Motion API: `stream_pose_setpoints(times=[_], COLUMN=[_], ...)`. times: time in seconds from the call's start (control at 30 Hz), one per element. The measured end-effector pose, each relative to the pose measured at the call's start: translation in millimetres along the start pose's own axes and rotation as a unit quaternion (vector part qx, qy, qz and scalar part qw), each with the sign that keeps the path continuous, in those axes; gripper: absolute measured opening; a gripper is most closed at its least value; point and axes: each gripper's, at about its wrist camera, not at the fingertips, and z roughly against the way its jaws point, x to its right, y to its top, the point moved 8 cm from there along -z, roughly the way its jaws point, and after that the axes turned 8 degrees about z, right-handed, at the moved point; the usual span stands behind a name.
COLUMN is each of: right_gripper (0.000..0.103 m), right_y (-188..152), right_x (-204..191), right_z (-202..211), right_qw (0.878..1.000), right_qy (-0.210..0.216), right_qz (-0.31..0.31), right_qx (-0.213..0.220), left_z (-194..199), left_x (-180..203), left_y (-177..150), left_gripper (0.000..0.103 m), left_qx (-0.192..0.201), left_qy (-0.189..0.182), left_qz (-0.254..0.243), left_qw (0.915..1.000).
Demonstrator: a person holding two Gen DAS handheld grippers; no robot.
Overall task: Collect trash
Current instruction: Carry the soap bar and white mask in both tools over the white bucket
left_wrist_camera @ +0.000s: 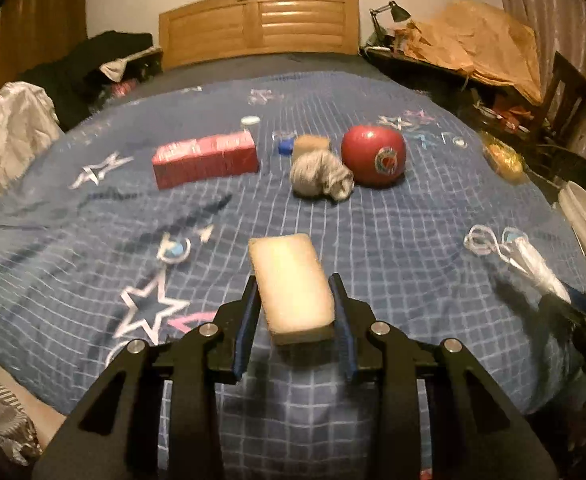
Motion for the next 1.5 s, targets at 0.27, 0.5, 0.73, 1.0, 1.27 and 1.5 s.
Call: stream_pose_setpoints(times=[0.27, 0.5, 0.73, 1.0, 1.27, 1.5], right_gripper=[0.030, 0.030, 0.030, 0.030, 0.030, 0.030], right_y=[5.3, 11.5, 32.4, 41.0, 20.5, 0.1], right_x=[-7.4, 6.8, 55.4, 160.5, 280.0, 353.2], right_z=[16.1, 39.5, 87.9, 164.5, 234.9, 265.4], right_qw=[1.000, 1.000, 0.996, 0.980, 0.956, 0.941], right_qy=[0.002, -0.012, -0.063, -0.169, -0.257, -0.292], right_qz=[0.003, -0.010, -0.028, -0.074, -0.131, -0.167], right_qx=[0.009, 0.027, 0.062, 0.069, 0.047, 0.033], left_z=[15.3, 16.6, 22.0, 28.7, 25.1, 9.7], left_x=[29.4, 62.7, 132.6, 257.5, 384.6, 465.8], left_y=[11.7, 23.3, 48.0, 71.0, 71.8, 60.3], left_gripper=[0.033, 0.033, 0.033, 0.033, 0.033, 0.033], left_qx=[0.023, 0.027, 0.045, 0.061, 0.052, 0.025], left_qy=[0.024, 0.016, -0.027, -0.104, -0.175, -0.220], left_qz=[-0.033, -0.056, -0.090, -0.152, -0.215, -0.260], left_qw=[0.9989, 0.9979, 0.9946, 0.9810, 0.9595, 0.9399])
